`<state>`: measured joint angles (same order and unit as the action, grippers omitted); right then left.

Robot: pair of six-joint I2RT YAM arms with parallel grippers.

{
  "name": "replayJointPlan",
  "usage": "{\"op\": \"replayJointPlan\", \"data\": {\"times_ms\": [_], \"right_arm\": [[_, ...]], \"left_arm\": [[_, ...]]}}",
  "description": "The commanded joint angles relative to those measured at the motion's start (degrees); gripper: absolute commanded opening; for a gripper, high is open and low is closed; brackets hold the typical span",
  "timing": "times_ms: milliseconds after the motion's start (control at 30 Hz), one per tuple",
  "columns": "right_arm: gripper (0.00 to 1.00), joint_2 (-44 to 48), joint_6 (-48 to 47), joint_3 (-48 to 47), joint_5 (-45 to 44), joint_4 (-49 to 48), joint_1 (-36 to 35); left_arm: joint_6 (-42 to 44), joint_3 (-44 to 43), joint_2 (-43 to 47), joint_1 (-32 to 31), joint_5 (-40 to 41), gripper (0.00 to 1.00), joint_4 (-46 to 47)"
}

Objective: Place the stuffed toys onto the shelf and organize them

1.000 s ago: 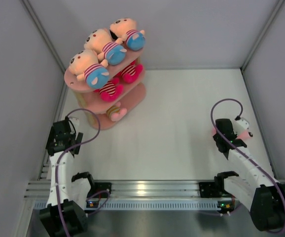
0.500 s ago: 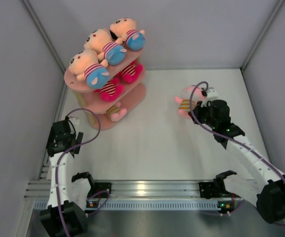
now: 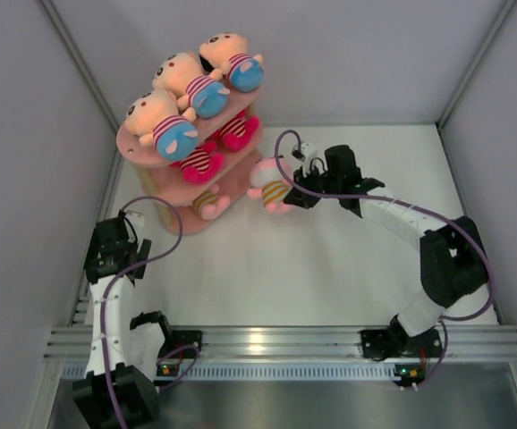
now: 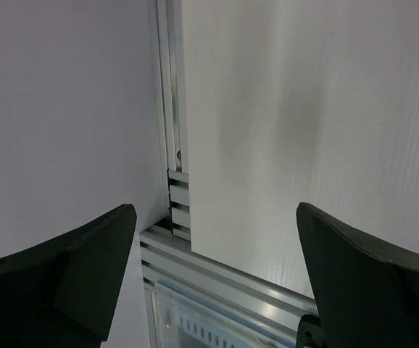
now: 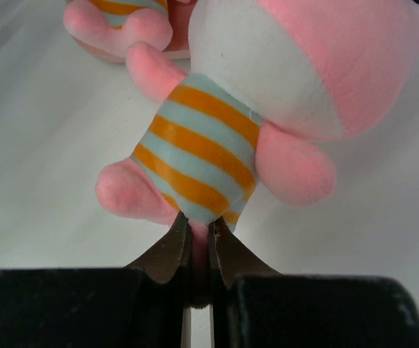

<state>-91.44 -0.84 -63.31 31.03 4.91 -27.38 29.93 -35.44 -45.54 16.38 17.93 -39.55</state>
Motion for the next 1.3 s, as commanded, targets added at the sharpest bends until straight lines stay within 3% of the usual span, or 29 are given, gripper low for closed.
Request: {"op": "replayJointPlan", "data": {"times_ms": [0,167,333,633,733,767,867,1067,1267], "right_arm": [[0.02,-6.44,-4.52,-8.57,6.15,-0.88,-1.89],[0.03,-16.22,-4.96,-19.72,8.61,2.48,-2.42],[0.05,-22.02,-2.94,-23.34,9.58,-2.87,-2.86],[0.10,-32.83,-1.10,-36.08,11.25,-2.80,-4.53],[0.24,-34.42,0.40,-36.36,8.88,-4.47,-4.62],[0.36,-34.77,2.66,-36.10,8.01,-6.38,-4.62],[0.58,-34.42,4.44,-35.31,5.89,-8.42,-4.44],[0.65,-30.75,6.20,-33.03,-0.26,-6.75,-4.00],[0.65,-23.63,14.01,-22.58,-4.48,-13.95,-4.09]], "left_arm": [[-0.49,-1.65,-0.60,0.14,0.70,0.99,1.05],[-0.23,-2.00,-0.69,0.14,1.84,0.99,1.05],[-0.31,-2.26,0.27,0.14,2.63,0.99,1.05],[-0.14,-2.09,-0.25,0.14,2.98,0.99,1.05],[-0.14,-2.09,-0.43,0.14,2.81,0.99,1.05],[-0.23,-2.00,-0.43,0.14,2.72,0.99,1.05],[-0.14,-1.91,-0.52,0.23,2.55,0.99,1.05],[0.13,-1.56,-0.52,0.14,2.28,0.98,1.05],[0.12,-1.47,-0.43,0.14,1.93,0.99,1.05]]}}
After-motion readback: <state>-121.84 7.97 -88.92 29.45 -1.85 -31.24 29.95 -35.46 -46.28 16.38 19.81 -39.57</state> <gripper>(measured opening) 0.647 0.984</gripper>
